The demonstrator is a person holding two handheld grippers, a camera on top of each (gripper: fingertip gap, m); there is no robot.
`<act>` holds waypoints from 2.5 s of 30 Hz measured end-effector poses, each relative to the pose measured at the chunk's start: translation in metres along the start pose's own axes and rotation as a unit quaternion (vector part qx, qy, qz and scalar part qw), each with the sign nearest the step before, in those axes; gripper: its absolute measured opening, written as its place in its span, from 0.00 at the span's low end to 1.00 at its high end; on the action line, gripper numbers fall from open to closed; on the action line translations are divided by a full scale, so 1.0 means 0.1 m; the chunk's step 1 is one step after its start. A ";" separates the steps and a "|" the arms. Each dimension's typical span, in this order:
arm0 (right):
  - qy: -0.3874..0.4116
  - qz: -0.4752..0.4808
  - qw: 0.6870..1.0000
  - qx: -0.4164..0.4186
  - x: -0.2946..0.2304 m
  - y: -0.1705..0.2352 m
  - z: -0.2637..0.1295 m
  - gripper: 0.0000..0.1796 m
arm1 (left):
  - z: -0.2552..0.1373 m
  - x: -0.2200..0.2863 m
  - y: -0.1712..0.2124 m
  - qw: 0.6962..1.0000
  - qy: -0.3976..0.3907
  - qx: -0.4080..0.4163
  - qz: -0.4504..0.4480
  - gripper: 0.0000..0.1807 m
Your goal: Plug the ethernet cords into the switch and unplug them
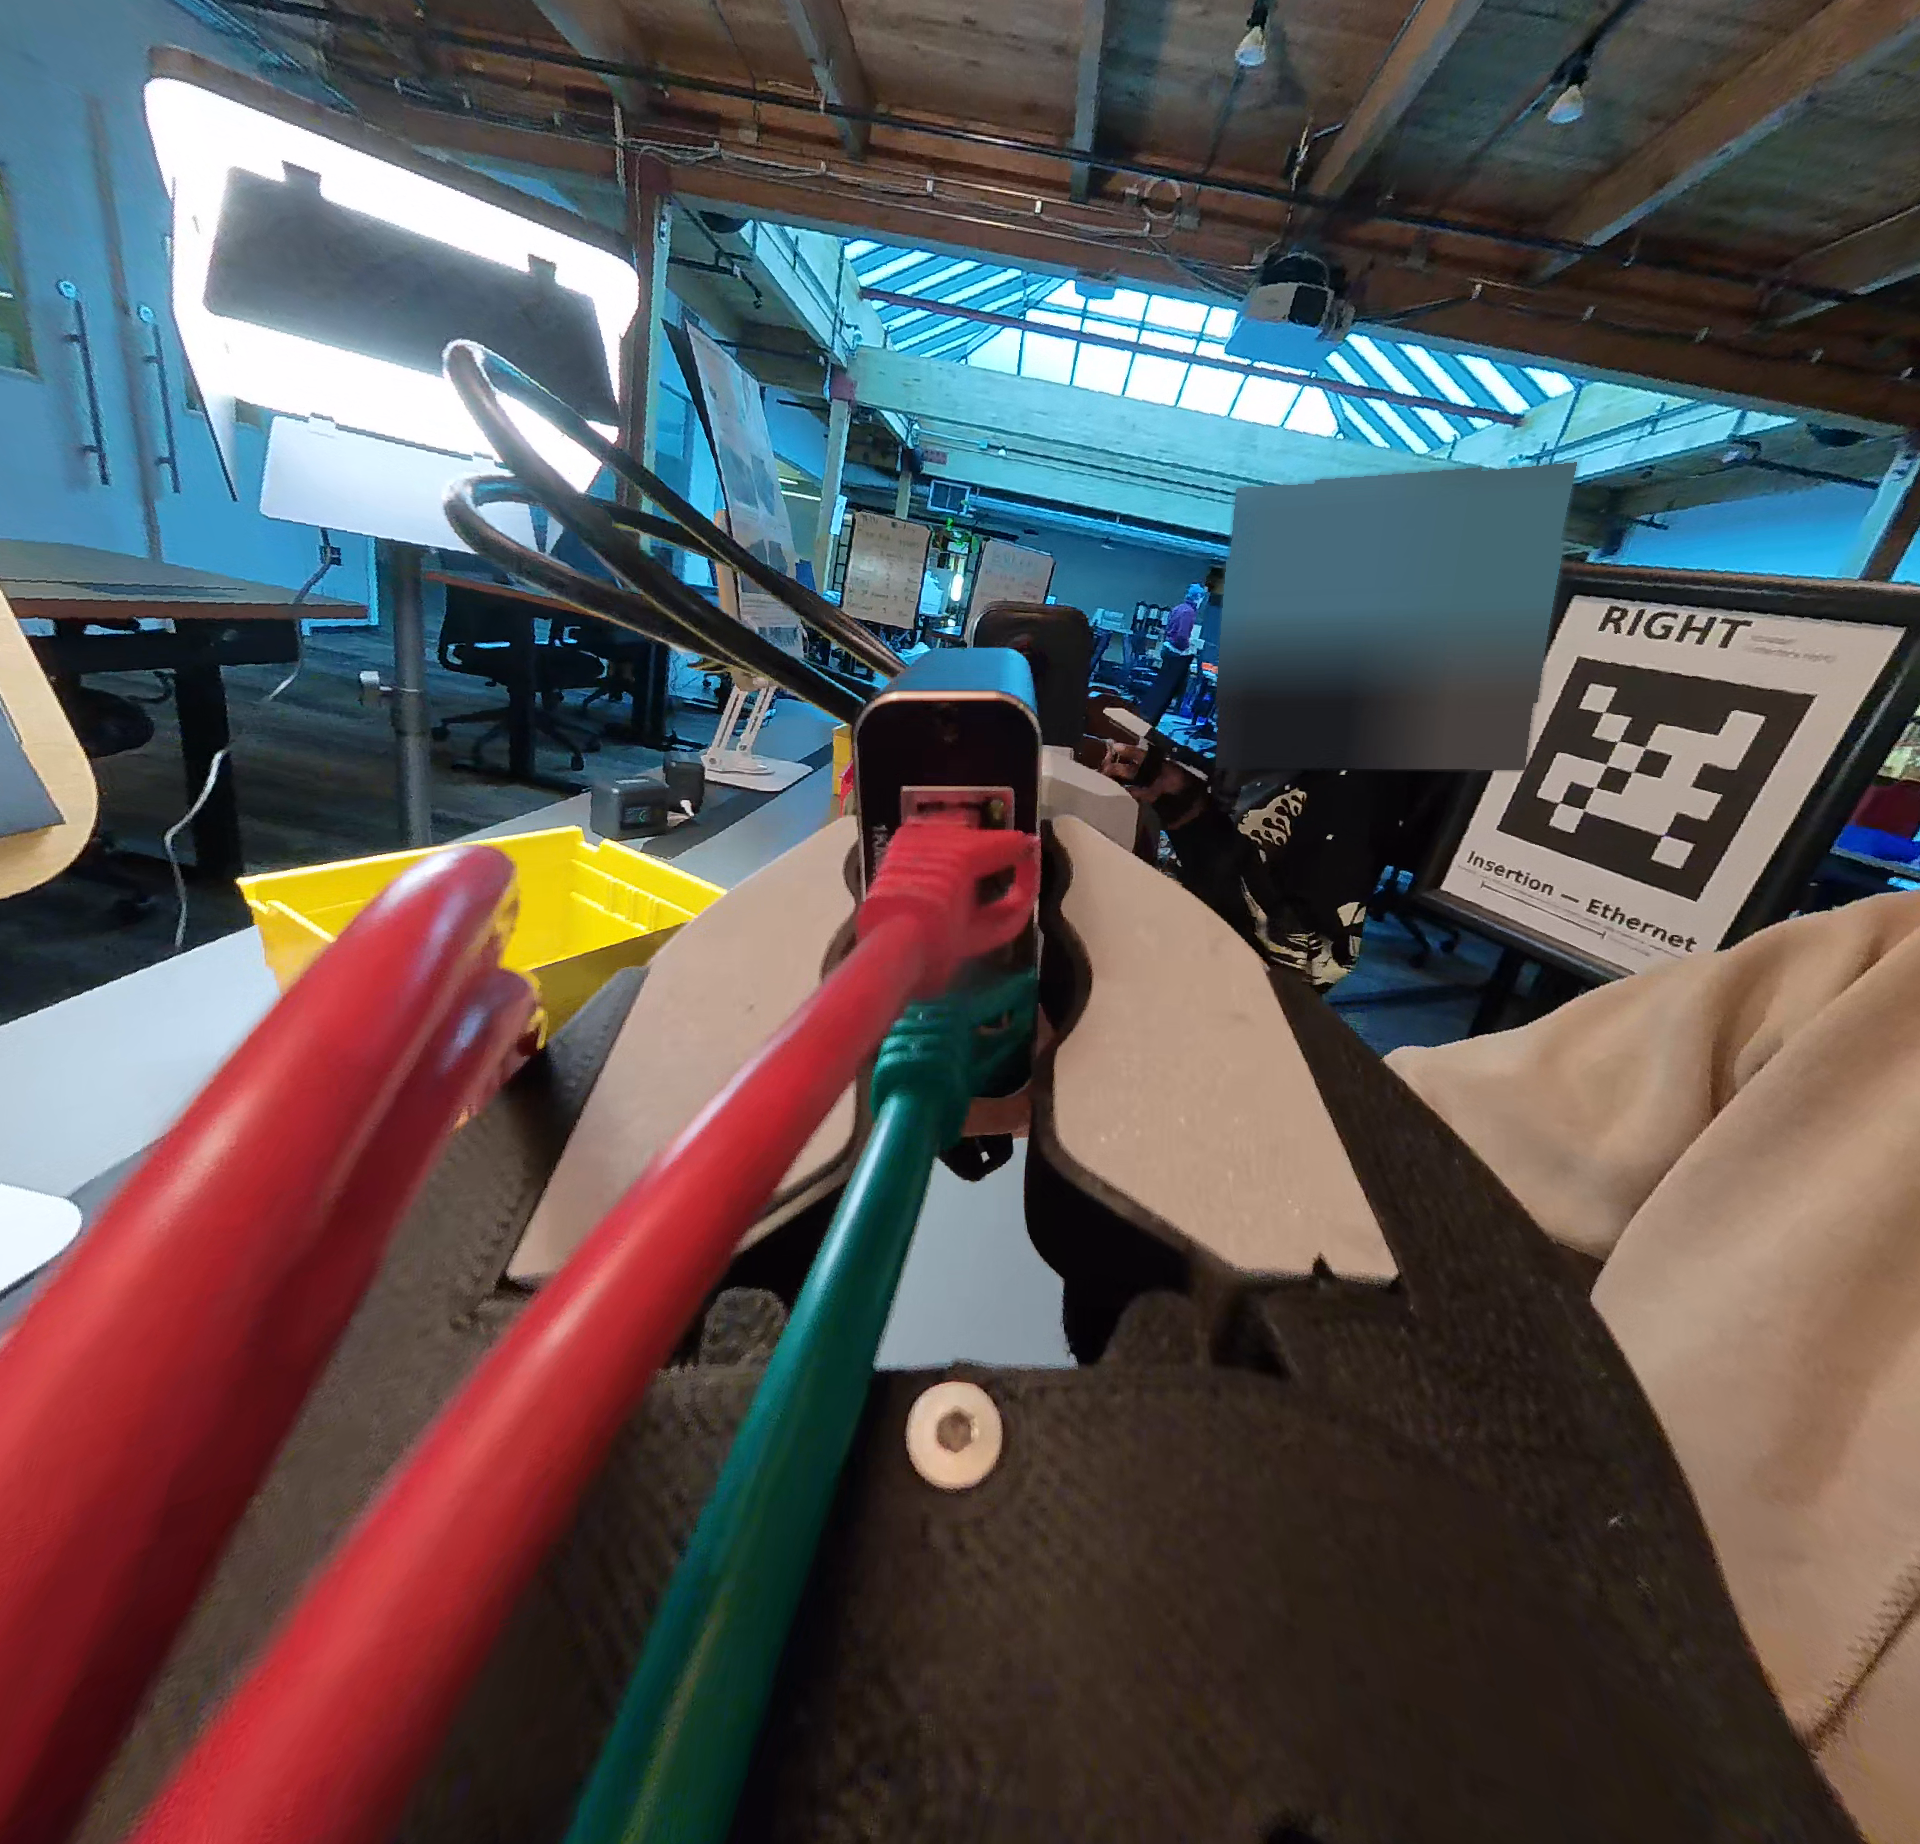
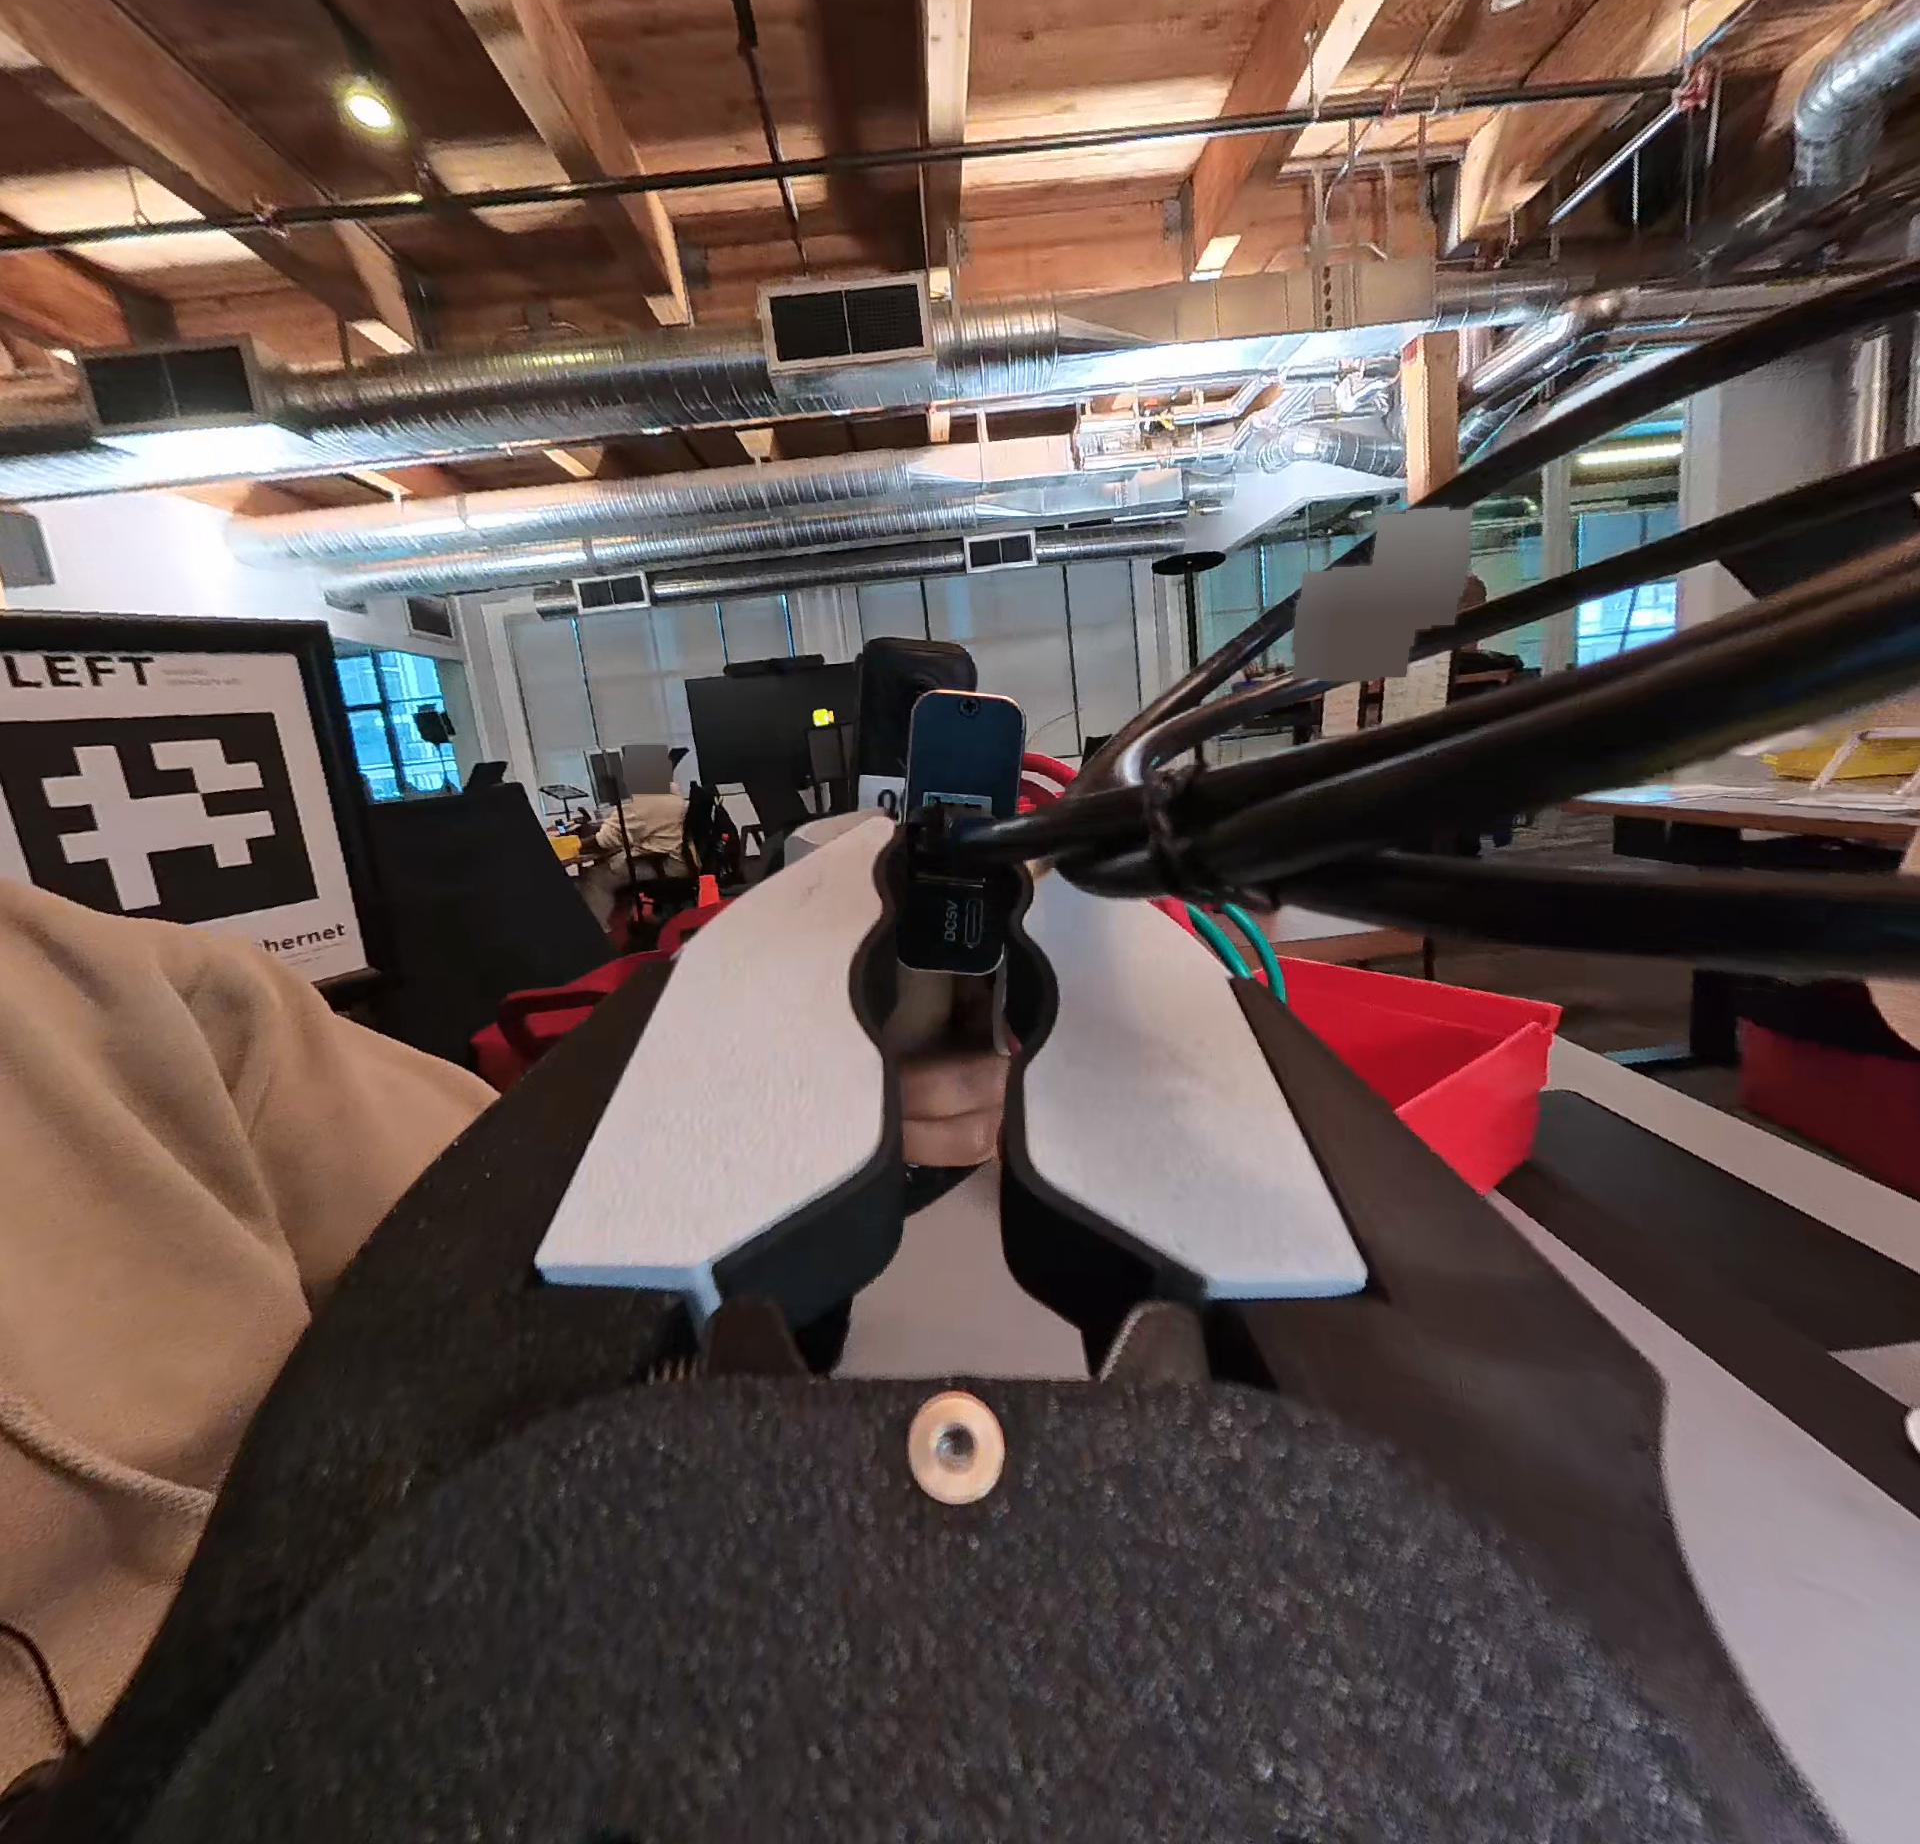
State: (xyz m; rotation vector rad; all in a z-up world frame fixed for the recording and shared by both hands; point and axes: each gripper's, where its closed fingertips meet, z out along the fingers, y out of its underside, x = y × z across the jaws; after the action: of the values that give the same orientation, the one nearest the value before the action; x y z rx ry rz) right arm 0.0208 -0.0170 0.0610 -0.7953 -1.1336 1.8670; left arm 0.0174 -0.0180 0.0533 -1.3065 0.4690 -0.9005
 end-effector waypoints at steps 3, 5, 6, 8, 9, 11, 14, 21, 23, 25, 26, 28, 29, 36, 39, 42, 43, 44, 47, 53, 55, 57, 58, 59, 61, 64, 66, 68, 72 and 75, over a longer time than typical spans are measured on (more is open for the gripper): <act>-0.007 0.006 1.000 0.001 -0.04 -0.01 0.02 0.08 | -0.01 0.04 -0.03 0.999 -0.006 0.002 0.033 0.16; -0.006 -0.010 1.000 -0.002 -0.09 -0.01 0.04 0.08 | -0.02 0.07 -0.06 0.998 -0.008 0.006 0.061 0.16; -0.009 -0.014 1.000 -0.005 -0.11 -0.02 0.05 0.08 | -0.03 0.09 -0.08 0.997 -0.008 0.010 0.070 0.16; -0.016 -0.013 1.000 -0.011 -0.14 -0.01 0.06 0.08 | -0.04 0.12 -0.13 0.997 -0.007 0.020 0.078 0.17; -0.017 -0.014 1.000 -0.012 -0.15 -0.02 0.06 0.08 | -0.04 0.13 -0.13 0.997 -0.004 0.022 0.079 0.17; -0.016 -0.013 1.000 -0.020 -0.15 -0.01 0.05 0.08 | -0.04 0.14 -0.13 0.997 -0.002 0.021 0.078 0.16; -0.006 -0.013 1.000 -0.024 -0.12 -0.01 0.04 0.09 | -0.04 0.12 -0.10 0.997 -0.004 0.008 0.075 0.16; 0.030 -0.046 0.998 -0.027 -0.06 0.00 0.04 0.08 | -0.03 0.10 -0.07 0.997 -0.027 -0.006 0.077 0.15; 0.054 -0.069 0.996 -0.031 0.00 0.02 0.02 0.09 | -0.02 0.06 -0.04 0.996 -0.038 -0.010 0.077 0.15; 0.068 -0.074 0.995 -0.020 0.02 0.01 0.01 0.09 | -0.01 0.04 -0.04 0.996 -0.045 0.002 0.073 0.15; 0.078 -0.083 0.993 -0.020 0.03 0.01 0.01 0.09 | -0.01 0.03 -0.04 0.997 -0.047 0.009 0.068 0.15; 0.090 -0.097 0.991 -0.021 0.03 0.00 0.01 0.09 | -0.01 0.03 -0.05 0.995 -0.055 0.021 0.076 0.15; 0.094 -0.104 0.990 -0.021 0.04 -0.01 0.01 0.09 | -0.01 0.02 -0.05 0.995 -0.058 0.025 0.083 0.15; 0.164 -0.110 0.979 0.045 0.34 -0.36 -0.35 0.07 | -0.22 0.19 -0.42 0.983 -0.048 0.102 0.148 0.15; 0.126 -0.170 0.976 -0.046 0.13 -0.27 -0.24 0.07 | -0.30 0.12 -0.51 0.983 -0.079 0.041 0.161 0.15; 0.122 -0.142 0.979 -0.075 0.12 -0.31 -0.16 0.07 | -0.32 -0.07 -0.40 0.986 -0.095 0.006 0.138 0.15; 0.112 -0.109 0.983 -0.098 0.15 -0.29 -0.20 0.07 | -0.32 -0.10 -0.36 0.990 -0.089 -0.002 0.110 0.15; 0.105 -0.075 0.984 -0.126 0.19 -0.26 -0.27 0.07 | -0.33 -0.12 -0.35 0.993 -0.083 -0.006 0.085 0.15; 0.109 -0.019 0.965 -0.237 0.35 -0.07 -0.59 0.07 | -0.35 -0.17 -0.35 0.996 -0.075 -0.001 0.056 0.15; 0.161 0.018 0.914 -0.372 0.74 0.20 -1.44 0.07 | -0.35 -0.22 -0.30 0.995 -0.083 -0.013 0.060 0.15; 0.159 0.044 0.903 -0.396 0.76 0.28 -1.66 0.07 | -0.33 -0.22 -0.26 0.994 -0.083 -0.021 0.065 0.15; 0.158 0.072 0.889 -0.424 0.79 0.41 -1.88 0.07 | -0.31 -0.24 -0.21 0.994 -0.084 -0.031 0.069 0.15; 0.160 0.091 0.883 -0.432 0.82 0.48 -1.96 0.07 | -0.30 -0.24 -0.19 0.993 -0.085 -0.034 0.069 0.15; 0.157 0.111 0.879 -0.437 0.84 0.55 -2.02 0.07 | -0.29 -0.25 -0.17 0.993 -0.084 -0.037 0.068 0.15; 0.168 0.149 0.861 -0.456 0.92 0.72 -2.17 0.07 | -0.26 -0.25 -0.13 0.993 -0.082 -0.044 0.066 0.15; 0.207 0.187 0.832 -0.480 1.04 0.87 -2.39 0.07 | -0.26 -0.26 -0.10 0.993 -0.084 -0.051 0.070 0.15; 0.237 0.190 0.817 -0.491 1.09 0.88 -2.52 0.07 | -0.26 -0.27 -0.09 0.992 -0.086 -0.055 0.074 0.16; 0.299 0.174 0.795 -0.499 1.22 0.83 -2.68 0.08 | -0.26 -0.29 -0.08 0.992 -0.088 -0.056 0.073 0.16; 0.405 0.116 0.759 -0.497 1.42 0.58 -2.93 0.09 | -0.24 -0.31 -0.03 0.992 -0.087 -0.061 0.064 0.16; 0.472 0.047 0.728 -0.495 1.54 0.34 -3.05 0.09 | -0.22 -0.31 0.00 0.992 -0.087 -0.067 0.065 0.16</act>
State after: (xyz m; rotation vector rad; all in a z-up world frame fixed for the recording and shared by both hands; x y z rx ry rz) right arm 0.1853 0.2317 -0.1092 -2.0970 -1.2896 0.4915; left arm -0.0178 -0.0071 0.0418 -1.4447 0.4781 -0.6497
